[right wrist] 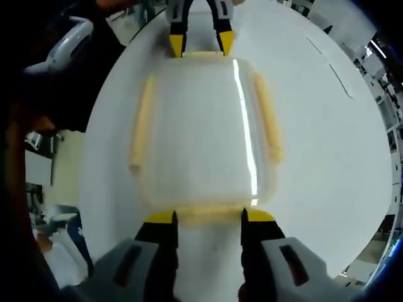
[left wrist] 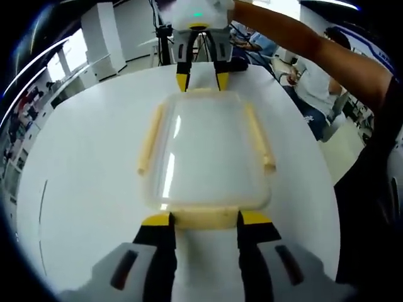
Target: Snap each plastic latch of the storage box into its locked position after aligning the lid with the box until every specified latch is closed and the lid sits flush.
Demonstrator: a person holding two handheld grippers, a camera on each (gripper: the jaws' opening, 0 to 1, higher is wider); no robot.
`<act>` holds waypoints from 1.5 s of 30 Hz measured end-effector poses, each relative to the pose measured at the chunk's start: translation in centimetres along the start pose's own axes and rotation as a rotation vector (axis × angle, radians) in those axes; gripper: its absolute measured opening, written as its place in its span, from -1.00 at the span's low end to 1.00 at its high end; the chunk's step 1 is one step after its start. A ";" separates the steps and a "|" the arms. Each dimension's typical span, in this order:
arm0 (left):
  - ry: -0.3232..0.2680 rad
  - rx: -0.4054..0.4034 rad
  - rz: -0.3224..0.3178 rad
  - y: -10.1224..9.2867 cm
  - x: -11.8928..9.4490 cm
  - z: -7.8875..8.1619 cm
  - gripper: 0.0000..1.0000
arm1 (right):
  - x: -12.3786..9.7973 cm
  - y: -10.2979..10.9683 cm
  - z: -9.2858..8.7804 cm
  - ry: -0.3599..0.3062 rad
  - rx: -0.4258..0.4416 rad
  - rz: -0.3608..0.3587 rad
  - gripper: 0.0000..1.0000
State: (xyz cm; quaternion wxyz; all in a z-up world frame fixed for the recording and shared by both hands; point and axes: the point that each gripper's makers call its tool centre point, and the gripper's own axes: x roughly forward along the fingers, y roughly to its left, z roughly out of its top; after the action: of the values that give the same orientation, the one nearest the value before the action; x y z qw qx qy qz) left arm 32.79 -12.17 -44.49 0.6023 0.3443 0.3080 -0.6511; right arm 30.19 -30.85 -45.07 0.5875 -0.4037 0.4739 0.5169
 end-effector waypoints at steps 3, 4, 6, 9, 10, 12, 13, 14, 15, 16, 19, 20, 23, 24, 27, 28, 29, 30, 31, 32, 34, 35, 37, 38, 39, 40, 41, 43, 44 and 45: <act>0.008 0.004 -0.003 -0.1 -0.1 -0.2 -0.30 | -0.1 -0.1 -0.1 -0.003 0.002 0.002 -0.30; 0.007 0.010 -0.006 -0.1 -0.1 -0.1 -0.29 | 0.0 -0.1 -0.1 -0.006 0.003 0.002 -0.29; 0.008 0.019 -0.010 -0.1 -0.1 -0.1 -0.28 | 0.0 0.0 0.0 -0.010 0.005 0.002 -0.29; 0.011 0.028 -0.012 -0.1 -0.1 -0.1 -0.28 | 0.1 0.1 0.0 -0.017 0.007 0.002 -0.29; 0.012 0.031 -0.013 -0.2 -0.1 -0.1 -0.28 | 0.1 0.1 0.0 -0.019 0.007 0.002 -0.29; -0.010 0.041 -0.017 -0.1 -0.2 -0.1 -0.27 | 0.1 0.0 0.0 -0.022 0.003 0.002 -0.29; -0.028 0.030 -0.016 -0.1 -0.2 -0.1 -0.27 | 0.1 0.0 -0.1 -0.022 0.003 0.002 -0.29; -0.029 0.026 -0.016 -0.1 -0.2 -0.1 -0.27 | 0.1 0.0 -0.1 -0.024 0.005 0.003 -0.29; -0.029 0.017 -0.013 -0.2 -0.2 -0.1 -0.27 | 0.1 0.0 -0.1 -0.027 0.006 0.003 -0.29; -0.023 -0.006 -0.011 -0.1 -0.2 -0.1 -0.27 | 0.1 0.0 0.0 -0.028 0.007 0.003 -0.29; 0.001 -0.039 0.001 0.0 -0.1 -0.1 -0.27 | 0.2 0.0 0.0 -0.021 0.007 0.004 -0.29; 0.006 -0.039 0.001 -0.1 -0.2 -0.1 -0.27 | 0.2 0.0 0.0 -0.019 0.007 0.003 -0.29; 0.025 -0.048 0.005 -0.1 -0.1 -0.2 -0.28 | 0.2 -0.1 0.0 -0.016 0.009 0.003 -0.29; 0.028 -0.044 0.006 -0.1 -0.2 -0.2 -0.28 | 0.2 -0.1 -0.1 -0.018 0.009 0.003 -0.29; 0.030 -0.046 0.007 -0.1 -0.2 -0.2 -0.28 | 0.1 -0.2 -0.1 -0.021 0.011 0.003 -0.29; 0.034 -0.037 0.009 -0.1 -0.2 -0.2 -0.28 | 0.1 -0.2 -0.1 -0.020 0.011 0.003 -0.29; 0.036 -0.040 0.009 -0.1 -0.2 -0.3 -0.28 | 0.1 -0.1 -0.1 -0.018 0.011 0.003 -0.28; 0.038 -0.035 0.008 -0.1 -0.1 -0.2 -0.28 | 0.1 -0.1 -0.1 -0.017 0.011 0.003 -0.28; 0.040 -0.033 0.007 -0.1 -0.1 -0.2 -0.28 | 0.1 -0.1 -0.1 -0.017 0.009 0.003 -0.28; 0.042 -0.031 0.006 -0.1 -0.1 -0.2 -0.28 | 0.1 -0.1 -0.1 -0.016 0.008 0.003 -0.28; 0.043 -0.028 0.005 -0.1 -0.1 -0.3 -0.28 | 0.1 -0.1 -0.1 -0.014 0.006 0.003 -0.29; 0.039 -0.028 0.004 -0.1 -0.1 -0.3 -0.28 | 0.1 -0.1 0.0 -0.014 0.004 0.003 -0.29; 0.034 -0.028 0.004 -0.1 -0.1 -0.2 -0.28 | 0.1 0.0 0.0 -0.014 0.001 0.003 -0.29; 0.034 -0.023 0.007 -0.2 -0.2 -0.2 -0.28 | 0.1 0.0 0.0 -0.015 -0.001 0.003 -0.29; 0.043 -0.016 0.013 -0.2 -0.2 -0.1 -0.28 | 0.1 -0.1 0.0 -0.015 0.001 0.003 -0.30; 0.051 -0.014 0.019 -0.2 -0.2 -0.1 -0.29 | 0.1 0.0 0.1 -0.015 0.011 0.002 -0.30; 0.058 -0.007 0.030 -0.3 -0.3 0.0 -0.29 | 0.2 0.1 0.2 -0.014 0.010 0.001 -0.30; 0.065 -0.003 0.045 -0.3 -0.4 -0.1 -0.29 | 0.1 0.2 0.3 -0.018 0.012 0.001 -0.30; 0.067 -0.002 0.047 -0.2 -0.4 -0.1 -0.29 | 0.1 0.2 0.2 -0.024 0.011 0.001 -0.30; 0.068 -0.004 0.048 -0.1 -0.4 -0.1 -0.29 | 0.1 0.2 0.2 -0.031 0.011 0.001 -0.30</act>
State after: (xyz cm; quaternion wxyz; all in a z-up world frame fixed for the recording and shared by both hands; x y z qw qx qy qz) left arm 32.67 -11.87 -44.22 0.6076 0.3724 0.3212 -0.6237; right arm 30.05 -30.57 -45.09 0.5968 -0.3923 0.4678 0.5207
